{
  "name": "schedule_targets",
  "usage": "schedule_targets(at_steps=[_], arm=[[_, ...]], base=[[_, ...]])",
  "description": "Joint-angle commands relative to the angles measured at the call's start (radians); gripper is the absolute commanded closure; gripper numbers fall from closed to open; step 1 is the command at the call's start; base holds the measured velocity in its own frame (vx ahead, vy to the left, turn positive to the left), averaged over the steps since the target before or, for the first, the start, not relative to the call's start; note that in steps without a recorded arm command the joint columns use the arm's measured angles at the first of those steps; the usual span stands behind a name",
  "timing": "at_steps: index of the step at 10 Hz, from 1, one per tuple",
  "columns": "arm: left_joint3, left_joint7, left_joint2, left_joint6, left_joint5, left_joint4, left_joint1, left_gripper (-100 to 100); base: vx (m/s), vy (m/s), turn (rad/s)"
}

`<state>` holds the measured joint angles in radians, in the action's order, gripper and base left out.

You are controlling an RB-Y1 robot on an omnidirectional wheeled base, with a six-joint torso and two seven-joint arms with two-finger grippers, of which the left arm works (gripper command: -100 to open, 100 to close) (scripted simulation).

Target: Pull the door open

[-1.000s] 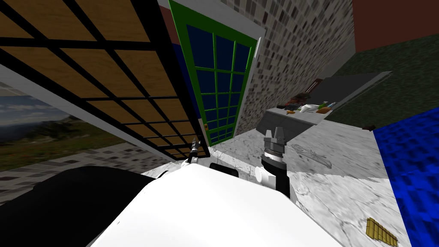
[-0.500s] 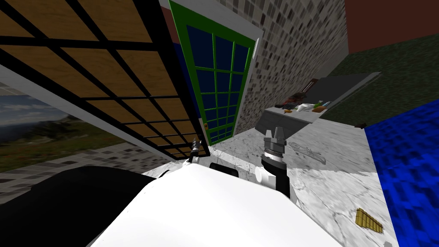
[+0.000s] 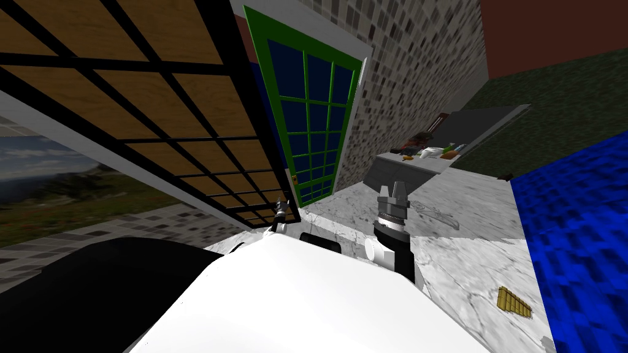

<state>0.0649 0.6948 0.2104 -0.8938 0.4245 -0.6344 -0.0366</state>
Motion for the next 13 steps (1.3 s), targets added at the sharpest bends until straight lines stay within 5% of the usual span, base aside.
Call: schedule_targets(at_steps=[1, 13], arm=[[-0.008, 0.05, -0.004, 0.001, 0.02, -0.002, -0.004, -100], [-0.054, 0.341, -0.036, 0.014, 0.133, -0.02, -0.023, -100]], base=[[-0.046, 0.01, -0.037], [-0.048, 0.01, -0.033]])
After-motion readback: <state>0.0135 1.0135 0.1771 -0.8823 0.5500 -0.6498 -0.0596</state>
